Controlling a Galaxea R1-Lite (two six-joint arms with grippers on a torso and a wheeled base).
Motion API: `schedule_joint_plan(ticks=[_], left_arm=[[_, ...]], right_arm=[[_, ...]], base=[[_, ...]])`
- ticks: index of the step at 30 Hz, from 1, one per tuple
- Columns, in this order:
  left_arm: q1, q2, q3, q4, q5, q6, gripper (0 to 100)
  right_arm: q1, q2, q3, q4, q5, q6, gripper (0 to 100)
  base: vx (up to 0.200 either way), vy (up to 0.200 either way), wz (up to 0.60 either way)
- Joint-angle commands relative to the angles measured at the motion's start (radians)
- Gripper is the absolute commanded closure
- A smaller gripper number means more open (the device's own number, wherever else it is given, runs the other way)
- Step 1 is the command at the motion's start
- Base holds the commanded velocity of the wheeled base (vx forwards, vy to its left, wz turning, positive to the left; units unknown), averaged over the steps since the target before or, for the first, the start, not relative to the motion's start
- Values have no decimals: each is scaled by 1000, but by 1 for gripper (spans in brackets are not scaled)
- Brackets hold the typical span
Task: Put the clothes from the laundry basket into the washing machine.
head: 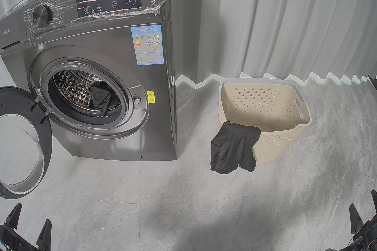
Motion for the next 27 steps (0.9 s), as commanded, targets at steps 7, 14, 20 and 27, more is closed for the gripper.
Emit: schedule_joint_plan(ticks=[7,14,20,27], left_arm=[[0,-14,16,0,1,-6,0],[0,-14,16,0,1,-14,0],[0,-14,16,0,1,-12,0],[0,-14,16,0,1,-11,0]], right_arm=[[0,-14,18,0,0,0,0],[0,-14,18,0,0,0,0],[0,-14,18,0,0,0,0],[0,-14,18,0,0,0,0]], base=[[29,0,0],[200,0,0],[133,0,0],[0,-86,0]])
